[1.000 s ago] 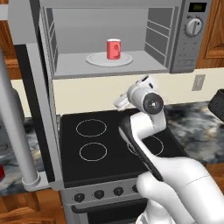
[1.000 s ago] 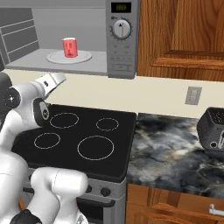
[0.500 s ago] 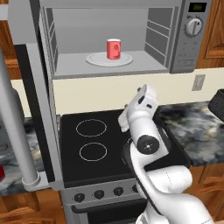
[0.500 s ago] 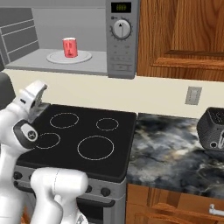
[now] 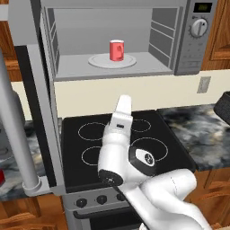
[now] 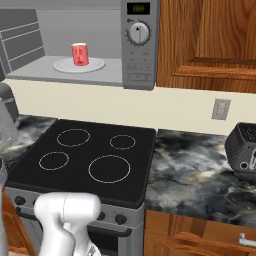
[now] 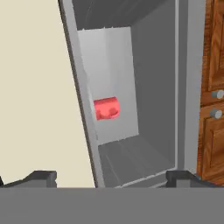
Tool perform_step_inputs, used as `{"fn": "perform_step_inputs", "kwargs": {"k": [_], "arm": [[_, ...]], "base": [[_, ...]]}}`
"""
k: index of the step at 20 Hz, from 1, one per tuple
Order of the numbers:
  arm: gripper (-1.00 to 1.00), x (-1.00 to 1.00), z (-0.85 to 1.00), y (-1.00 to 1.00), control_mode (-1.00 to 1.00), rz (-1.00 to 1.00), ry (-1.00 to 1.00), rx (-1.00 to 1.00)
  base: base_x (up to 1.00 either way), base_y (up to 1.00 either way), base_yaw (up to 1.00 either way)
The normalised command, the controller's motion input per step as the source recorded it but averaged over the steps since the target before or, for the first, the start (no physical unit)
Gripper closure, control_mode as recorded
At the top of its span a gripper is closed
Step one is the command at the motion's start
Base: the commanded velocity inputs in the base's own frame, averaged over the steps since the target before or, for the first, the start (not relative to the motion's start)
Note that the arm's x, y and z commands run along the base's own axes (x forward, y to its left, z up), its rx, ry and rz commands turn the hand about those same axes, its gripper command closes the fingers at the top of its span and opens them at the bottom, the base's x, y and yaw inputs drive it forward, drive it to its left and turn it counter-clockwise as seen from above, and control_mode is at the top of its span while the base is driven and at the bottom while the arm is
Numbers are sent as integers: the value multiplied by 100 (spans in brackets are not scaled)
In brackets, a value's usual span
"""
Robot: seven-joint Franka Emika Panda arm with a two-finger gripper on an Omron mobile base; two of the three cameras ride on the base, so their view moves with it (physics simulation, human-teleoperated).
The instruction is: Place the microwavable item in the microwave. Then, close the microwave door and press the start button.
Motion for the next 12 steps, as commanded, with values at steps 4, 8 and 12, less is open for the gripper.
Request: {"fn": "perform_step_inputs", "kwargs": {"k": [4, 8, 12], "arm": [[-100, -45, -56, -5, -100, -2, -10, -30], [-100, -43, -23, 11, -100, -3, -23, -32], [-100, -31, -1, 52, -100, -1, -14, -33]], "base": [[0, 0, 0], [0, 0, 0], [0, 0, 0]]}}
